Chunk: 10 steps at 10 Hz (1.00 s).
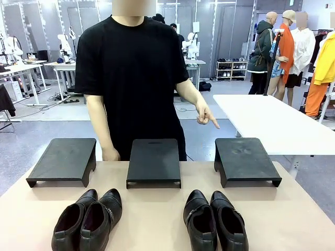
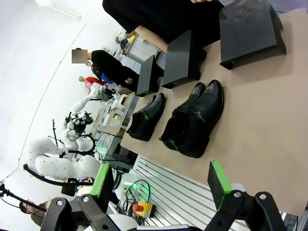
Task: Place the shoes on the stand as instructed by the person.
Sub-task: Pick up one pair of Shoes and place it on the Shoes Stand indicated by the person.
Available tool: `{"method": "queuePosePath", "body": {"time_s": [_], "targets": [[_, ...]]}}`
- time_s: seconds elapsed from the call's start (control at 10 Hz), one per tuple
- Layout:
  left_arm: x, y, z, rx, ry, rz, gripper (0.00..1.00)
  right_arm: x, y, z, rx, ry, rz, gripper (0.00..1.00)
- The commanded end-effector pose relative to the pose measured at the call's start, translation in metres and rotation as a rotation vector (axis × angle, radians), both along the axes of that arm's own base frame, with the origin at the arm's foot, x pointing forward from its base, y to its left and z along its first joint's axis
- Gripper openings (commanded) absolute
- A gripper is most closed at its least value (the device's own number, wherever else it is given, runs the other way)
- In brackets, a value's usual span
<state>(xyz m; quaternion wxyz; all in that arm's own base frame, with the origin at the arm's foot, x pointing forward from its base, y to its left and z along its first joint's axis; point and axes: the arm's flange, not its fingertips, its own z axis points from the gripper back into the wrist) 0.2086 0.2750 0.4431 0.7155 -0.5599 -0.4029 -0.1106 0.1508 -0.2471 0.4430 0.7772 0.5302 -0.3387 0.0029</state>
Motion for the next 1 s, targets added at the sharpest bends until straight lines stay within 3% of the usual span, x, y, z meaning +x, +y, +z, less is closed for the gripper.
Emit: {"method": "queuePosePath", "body": {"time_s": [0.0,0.2,0.3,0.6,0.9], "targets": [[0.000,0.002,0.001,-0.009,-0.012,-0.004,1.00,0.000,-0.002,0.002,-0.002,-0.026,0.000,1.00],[0.000,0.002,0.001,-0.009,-0.012,-0.004,1.00,0.000,0.000,0.000,0.000,0.000,0.000,1.00],[0.000,0.002,0.001,-0.009,-0.012,-0.004,1.00,0.009,0.015,0.013,-0.050,0.024,0.046,1.00],[0.000,0.002,0.001,-0.009,-0.012,-0.004,1.00,0.057,0.096,0.067,-0.207,0.218,0.157,1.00],[0.000,0.002,0.001,-0.009,-0.012,-0.004,1.00,0.102,0.201,0.078,-0.371,0.407,0.166,1.00]]}}
